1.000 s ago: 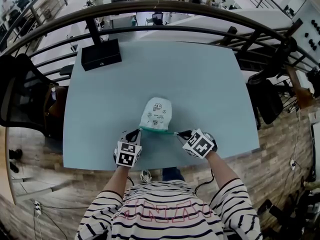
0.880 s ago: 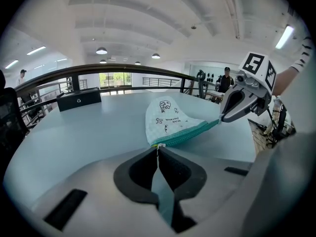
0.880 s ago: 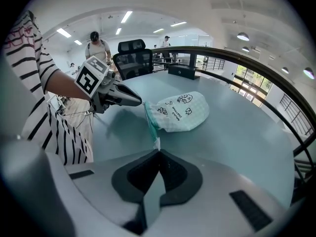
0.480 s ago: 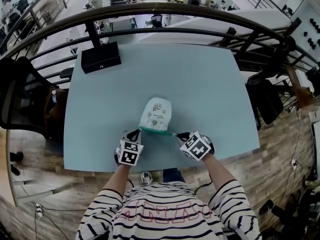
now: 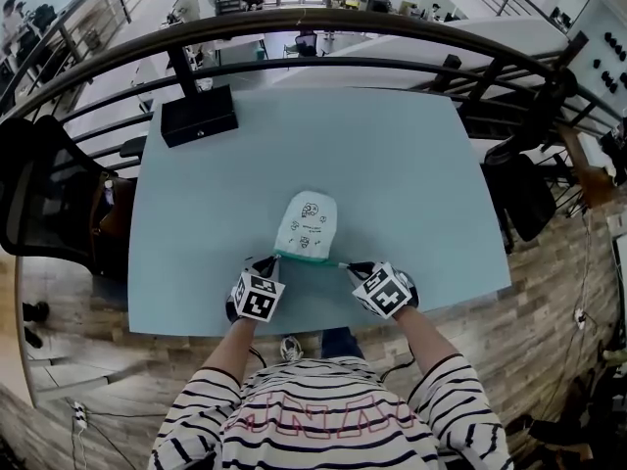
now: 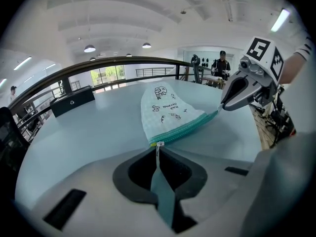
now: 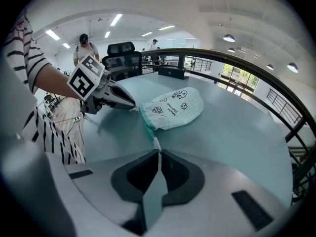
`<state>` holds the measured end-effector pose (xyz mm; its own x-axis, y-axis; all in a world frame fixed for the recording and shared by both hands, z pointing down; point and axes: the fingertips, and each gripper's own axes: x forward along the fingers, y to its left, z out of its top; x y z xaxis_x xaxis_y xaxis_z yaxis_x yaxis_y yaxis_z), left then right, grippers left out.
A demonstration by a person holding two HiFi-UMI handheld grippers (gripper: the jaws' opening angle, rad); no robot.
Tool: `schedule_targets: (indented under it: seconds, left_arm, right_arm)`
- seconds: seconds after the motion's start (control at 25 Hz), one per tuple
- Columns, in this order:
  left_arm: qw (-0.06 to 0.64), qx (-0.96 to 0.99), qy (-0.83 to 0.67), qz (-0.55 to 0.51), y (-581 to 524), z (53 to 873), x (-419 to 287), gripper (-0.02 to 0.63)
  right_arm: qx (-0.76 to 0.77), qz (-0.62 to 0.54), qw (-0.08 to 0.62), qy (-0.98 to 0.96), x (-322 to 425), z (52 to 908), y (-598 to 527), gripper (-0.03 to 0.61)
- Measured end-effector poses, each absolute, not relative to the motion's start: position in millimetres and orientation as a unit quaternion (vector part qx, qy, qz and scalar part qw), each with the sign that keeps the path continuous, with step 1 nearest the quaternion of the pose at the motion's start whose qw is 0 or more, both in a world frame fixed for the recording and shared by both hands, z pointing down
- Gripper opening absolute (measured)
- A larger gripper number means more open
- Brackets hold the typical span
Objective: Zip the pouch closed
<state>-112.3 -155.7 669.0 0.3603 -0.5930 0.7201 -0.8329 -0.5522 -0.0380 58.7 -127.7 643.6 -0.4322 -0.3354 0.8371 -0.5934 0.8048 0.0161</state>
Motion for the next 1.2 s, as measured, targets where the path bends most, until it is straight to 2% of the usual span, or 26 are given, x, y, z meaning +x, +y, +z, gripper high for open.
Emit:
schedule_targets:
  seconds: [0.44,0.8,0.96,1.2]
  left_arm:
    - [0.152,0.813,-0.452,0.335,-142,644,-138,0.031]
    - [0.117,0.834,-0.476,0.253,-118,579,-139,0.029]
    - [0.083,0.846,-0.474,0.231,-103,549,-130,0.029]
    - [0.079,0.85,-0.488,0.183,-82,519,-121,0.029]
  right_arm:
    - [0.352,0.164,0.404,-0.828,68,625,-117,0.032]
    - [0.448,0.154,0.266,-0.84,55,558,-102,0.032]
    - [0.46,0.133,0.226,-0.848,49,529,-90,0.031]
    - [0.471,0.131,0.175,-0.854,49,502,-72,0.029]
